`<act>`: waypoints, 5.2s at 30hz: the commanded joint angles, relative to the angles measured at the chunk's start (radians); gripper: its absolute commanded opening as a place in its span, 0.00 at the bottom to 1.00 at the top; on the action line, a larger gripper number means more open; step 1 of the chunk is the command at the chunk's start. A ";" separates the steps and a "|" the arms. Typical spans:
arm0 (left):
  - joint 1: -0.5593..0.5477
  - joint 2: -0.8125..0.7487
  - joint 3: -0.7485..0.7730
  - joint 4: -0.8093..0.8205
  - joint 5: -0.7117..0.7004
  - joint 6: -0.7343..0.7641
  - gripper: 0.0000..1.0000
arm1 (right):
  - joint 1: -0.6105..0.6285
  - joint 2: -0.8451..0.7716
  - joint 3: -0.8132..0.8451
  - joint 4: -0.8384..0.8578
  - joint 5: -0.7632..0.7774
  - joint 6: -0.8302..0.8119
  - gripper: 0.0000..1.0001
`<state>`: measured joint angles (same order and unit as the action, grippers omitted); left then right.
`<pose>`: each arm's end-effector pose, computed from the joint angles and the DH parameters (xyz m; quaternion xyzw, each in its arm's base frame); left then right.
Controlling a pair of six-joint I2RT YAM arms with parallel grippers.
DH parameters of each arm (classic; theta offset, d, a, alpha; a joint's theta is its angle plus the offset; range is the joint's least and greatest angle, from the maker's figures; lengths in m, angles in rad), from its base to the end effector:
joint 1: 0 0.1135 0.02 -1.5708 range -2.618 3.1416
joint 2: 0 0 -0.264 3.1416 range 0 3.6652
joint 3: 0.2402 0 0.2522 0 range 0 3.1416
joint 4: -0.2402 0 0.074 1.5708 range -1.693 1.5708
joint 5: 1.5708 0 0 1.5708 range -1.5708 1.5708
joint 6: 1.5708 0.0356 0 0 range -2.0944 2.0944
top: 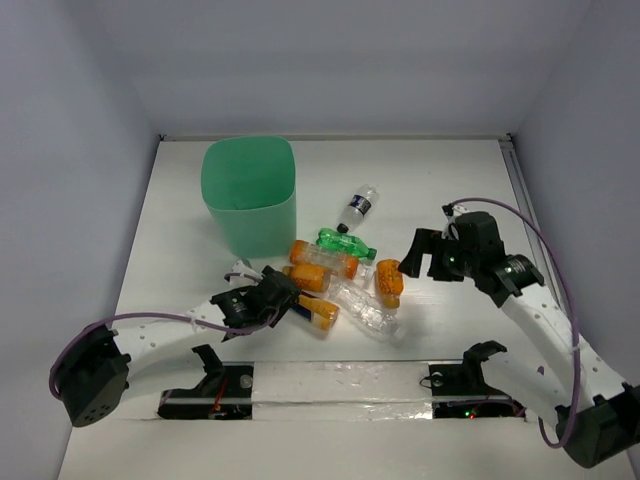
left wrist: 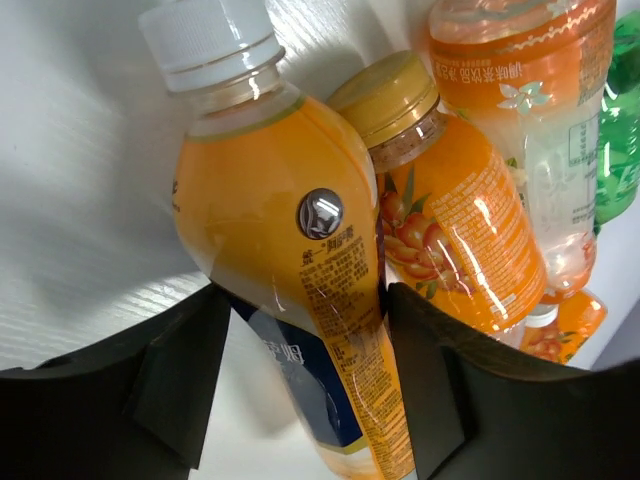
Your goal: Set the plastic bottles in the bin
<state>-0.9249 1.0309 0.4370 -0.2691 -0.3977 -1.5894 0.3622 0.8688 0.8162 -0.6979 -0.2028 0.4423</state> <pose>0.1256 -0.1437 0.1714 -0.3646 0.8469 -0.2660 0.2811 0.1629 0.0694 0.2879 -0.0038 0.9132 0.2407 0.3287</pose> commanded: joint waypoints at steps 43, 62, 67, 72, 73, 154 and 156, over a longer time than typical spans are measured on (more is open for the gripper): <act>0.526 0.277 1.255 -0.093 -0.057 1.052 0.34 | 0.007 0.065 0.224 0.100 0.011 0.145 0.52; 0.604 0.091 1.104 -0.174 0.152 1.071 0.67 | 0.308 0.787 1.200 0.235 0.040 0.288 0.56; 0.604 -0.086 0.883 -0.205 0.287 0.964 0.43 | 0.377 1.041 1.477 0.218 0.043 0.317 0.62; 0.604 -0.193 0.691 -0.255 0.321 0.918 0.35 | 0.386 1.203 1.661 0.198 0.023 0.361 0.81; 0.604 -0.219 0.668 -0.265 0.348 0.898 0.34 | 0.386 1.217 1.666 0.198 0.022 0.363 0.89; 0.442 0.313 1.206 -0.205 -0.113 1.177 0.50 | 0.435 0.048 0.194 0.086 -0.029 0.188 0.50; 0.457 0.317 1.169 -0.177 -0.113 1.195 0.53 | 0.435 0.090 0.285 0.100 -0.006 0.184 0.50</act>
<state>-0.4847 1.3293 1.6497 -0.4835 -0.5022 -0.5259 0.7879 0.9310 0.9520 -0.6312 -0.2348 0.6090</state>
